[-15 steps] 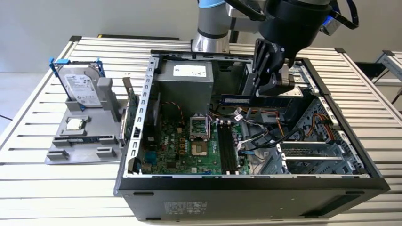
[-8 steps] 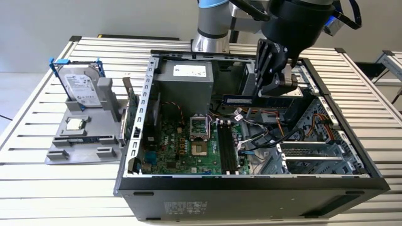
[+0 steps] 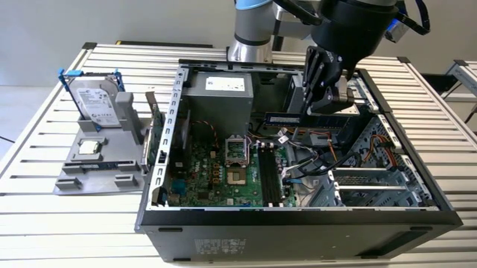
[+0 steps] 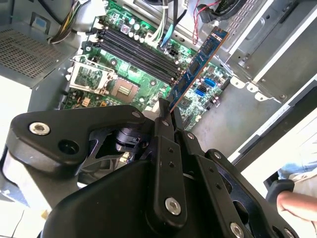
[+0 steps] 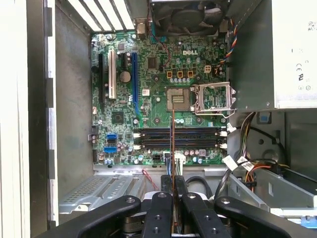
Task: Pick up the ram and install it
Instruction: 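Insert the ram into the slot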
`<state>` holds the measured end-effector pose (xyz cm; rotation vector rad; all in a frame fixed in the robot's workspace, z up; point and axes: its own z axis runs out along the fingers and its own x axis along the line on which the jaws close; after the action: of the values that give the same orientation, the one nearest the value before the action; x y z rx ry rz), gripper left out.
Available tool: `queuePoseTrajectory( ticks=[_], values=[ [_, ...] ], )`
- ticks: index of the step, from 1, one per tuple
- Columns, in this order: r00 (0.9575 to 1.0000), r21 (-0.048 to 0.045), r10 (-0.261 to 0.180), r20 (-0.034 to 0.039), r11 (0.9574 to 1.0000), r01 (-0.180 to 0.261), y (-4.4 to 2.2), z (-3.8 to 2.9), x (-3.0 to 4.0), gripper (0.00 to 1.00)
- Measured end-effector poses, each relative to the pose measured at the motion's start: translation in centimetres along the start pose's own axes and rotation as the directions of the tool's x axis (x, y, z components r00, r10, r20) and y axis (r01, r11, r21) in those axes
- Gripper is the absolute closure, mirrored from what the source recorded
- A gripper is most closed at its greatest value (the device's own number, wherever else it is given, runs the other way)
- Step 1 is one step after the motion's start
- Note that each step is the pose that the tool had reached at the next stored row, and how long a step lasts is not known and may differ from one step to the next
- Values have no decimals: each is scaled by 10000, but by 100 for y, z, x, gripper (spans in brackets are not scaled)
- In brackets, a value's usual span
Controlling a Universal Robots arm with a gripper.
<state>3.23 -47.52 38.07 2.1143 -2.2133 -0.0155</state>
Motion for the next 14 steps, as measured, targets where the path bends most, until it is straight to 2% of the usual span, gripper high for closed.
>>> queuePoseTrajectory(
  ticks=[14],
  values=[
    [10000, -3, 53, 4, 10000, -53, -3, 0, 0, 100]
  ],
)
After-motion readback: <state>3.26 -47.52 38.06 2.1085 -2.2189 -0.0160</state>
